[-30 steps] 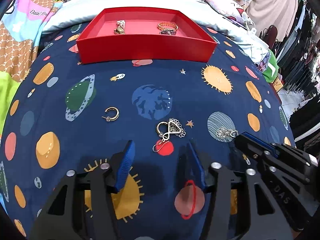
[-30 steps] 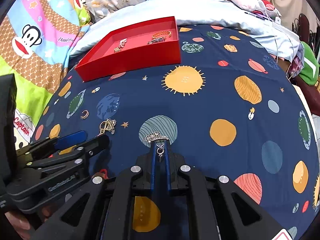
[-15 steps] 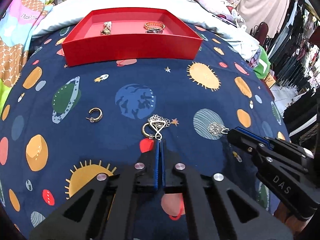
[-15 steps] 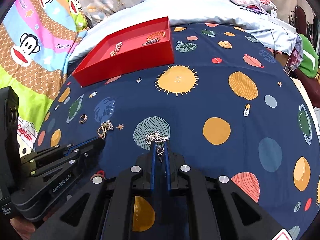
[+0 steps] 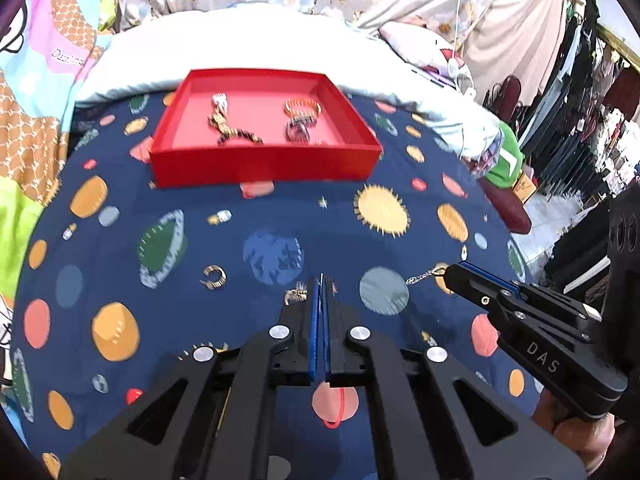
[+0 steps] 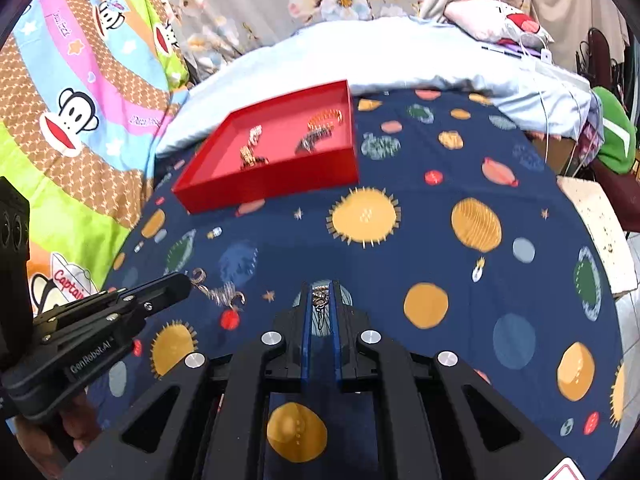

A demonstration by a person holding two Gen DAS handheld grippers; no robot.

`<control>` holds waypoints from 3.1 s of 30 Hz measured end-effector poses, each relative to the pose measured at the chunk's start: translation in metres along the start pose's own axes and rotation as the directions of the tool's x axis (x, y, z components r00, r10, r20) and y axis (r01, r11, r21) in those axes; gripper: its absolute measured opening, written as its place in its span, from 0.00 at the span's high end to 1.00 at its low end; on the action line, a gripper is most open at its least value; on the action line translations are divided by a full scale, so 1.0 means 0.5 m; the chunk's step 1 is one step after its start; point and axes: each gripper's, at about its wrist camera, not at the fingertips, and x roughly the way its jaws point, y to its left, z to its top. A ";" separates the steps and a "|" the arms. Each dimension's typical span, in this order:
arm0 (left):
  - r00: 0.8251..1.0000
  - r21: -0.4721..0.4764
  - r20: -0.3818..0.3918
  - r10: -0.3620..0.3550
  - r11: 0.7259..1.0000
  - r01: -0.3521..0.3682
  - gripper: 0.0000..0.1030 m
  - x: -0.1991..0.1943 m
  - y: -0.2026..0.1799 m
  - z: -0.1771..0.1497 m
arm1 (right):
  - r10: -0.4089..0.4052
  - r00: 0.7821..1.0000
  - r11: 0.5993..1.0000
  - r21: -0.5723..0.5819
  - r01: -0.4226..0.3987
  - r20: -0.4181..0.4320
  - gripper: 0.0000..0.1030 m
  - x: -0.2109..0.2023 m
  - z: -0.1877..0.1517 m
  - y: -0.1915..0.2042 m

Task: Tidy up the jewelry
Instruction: 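Carry the pendant necklace and silver chain in both tools over the tray, then open both tools to release the necklace and chain into the tray, then move both tools back toward the gold hoop earring on the bedspread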

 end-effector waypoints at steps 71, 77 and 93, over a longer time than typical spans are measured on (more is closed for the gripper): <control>0.958 0.020 0.135 0.255 0.965 -0.260 0.72 0.133 0.151 0.343 | 0.061 0.995 0.987 -0.150 -0.049 0.073 0.79 0.213 0.347 0.072; 0.953 -0.016 0.105 0.284 0.959 -0.284 0.69 0.058 0.169 0.243 | 0.033 0.998 0.989 -0.146 -0.026 0.046 0.77 0.136 0.244 0.055; 0.954 -0.111 -0.031 0.300 0.947 -0.301 0.53 0.003 0.205 0.007 | 0.083 0.985 0.986 -0.132 -0.103 -0.154 0.63 0.157 -0.021 0.117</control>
